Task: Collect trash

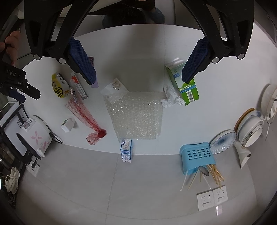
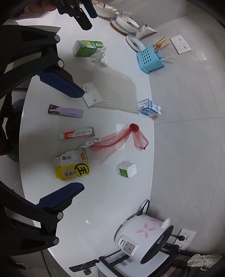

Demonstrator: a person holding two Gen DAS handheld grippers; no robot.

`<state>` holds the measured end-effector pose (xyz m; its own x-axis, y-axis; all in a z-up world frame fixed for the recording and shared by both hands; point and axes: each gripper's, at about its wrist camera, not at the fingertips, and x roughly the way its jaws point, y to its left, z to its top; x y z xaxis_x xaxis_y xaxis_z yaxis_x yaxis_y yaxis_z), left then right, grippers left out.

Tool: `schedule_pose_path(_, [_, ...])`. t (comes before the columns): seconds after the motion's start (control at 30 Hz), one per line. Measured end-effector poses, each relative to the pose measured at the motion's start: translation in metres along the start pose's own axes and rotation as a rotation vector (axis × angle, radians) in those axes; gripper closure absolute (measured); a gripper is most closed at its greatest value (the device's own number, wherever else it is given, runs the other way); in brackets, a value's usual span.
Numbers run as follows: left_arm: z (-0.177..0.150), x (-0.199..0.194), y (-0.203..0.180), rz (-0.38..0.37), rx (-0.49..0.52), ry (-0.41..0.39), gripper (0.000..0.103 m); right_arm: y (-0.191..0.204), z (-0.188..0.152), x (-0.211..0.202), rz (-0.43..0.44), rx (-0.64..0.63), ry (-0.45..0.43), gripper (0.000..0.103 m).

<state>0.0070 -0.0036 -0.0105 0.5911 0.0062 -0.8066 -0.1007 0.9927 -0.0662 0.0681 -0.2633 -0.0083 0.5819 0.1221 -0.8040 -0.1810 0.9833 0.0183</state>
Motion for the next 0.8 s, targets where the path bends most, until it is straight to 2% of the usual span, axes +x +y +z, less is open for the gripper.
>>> schedule_pose_path(0.3, [-0.001, 0.005, 0.026, 0.007, -0.030, 0.018, 0.006, 0.011, 0.004, 0.006, 0.011, 0.025, 0.013, 0.009])
schedule_pose_path(0.53, [0.003, 0.021, 0.068, 0.041, -0.044, 0.045, 0.006, 0.018, 0.014, 0.018, -0.069, 0.022, 0.016, 0.009])
schedule_pose_path(0.8, [0.008, 0.055, 0.108, 0.103, -0.081, 0.112, 0.006, -0.004, 0.040, 0.047, -0.131, 0.053, 0.020, 0.009])
